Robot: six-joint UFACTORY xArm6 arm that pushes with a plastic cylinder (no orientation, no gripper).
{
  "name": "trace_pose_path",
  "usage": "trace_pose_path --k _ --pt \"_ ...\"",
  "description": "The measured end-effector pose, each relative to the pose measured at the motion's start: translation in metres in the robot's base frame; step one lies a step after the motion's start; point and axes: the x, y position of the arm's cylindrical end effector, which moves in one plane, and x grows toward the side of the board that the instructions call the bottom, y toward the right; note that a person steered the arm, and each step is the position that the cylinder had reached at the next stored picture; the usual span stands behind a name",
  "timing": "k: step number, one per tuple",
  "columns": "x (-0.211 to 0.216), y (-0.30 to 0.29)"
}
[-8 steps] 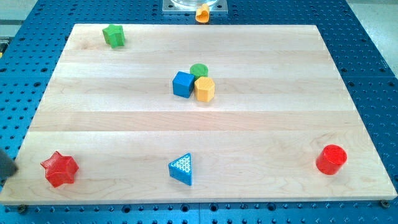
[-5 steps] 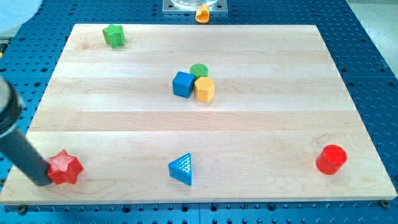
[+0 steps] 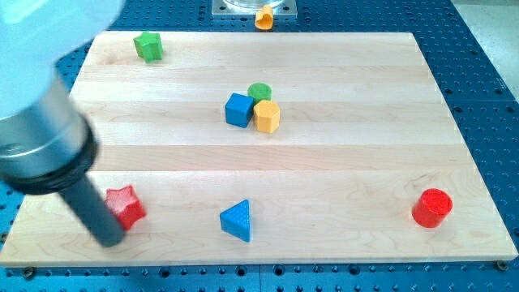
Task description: Place the red star at the center of the board
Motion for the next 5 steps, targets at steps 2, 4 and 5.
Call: trace_pose_path --k 2,4,5 --pt "-0.061 0.061" --pt "-0.022 -0.043" --pt "-0.038 -0.054"
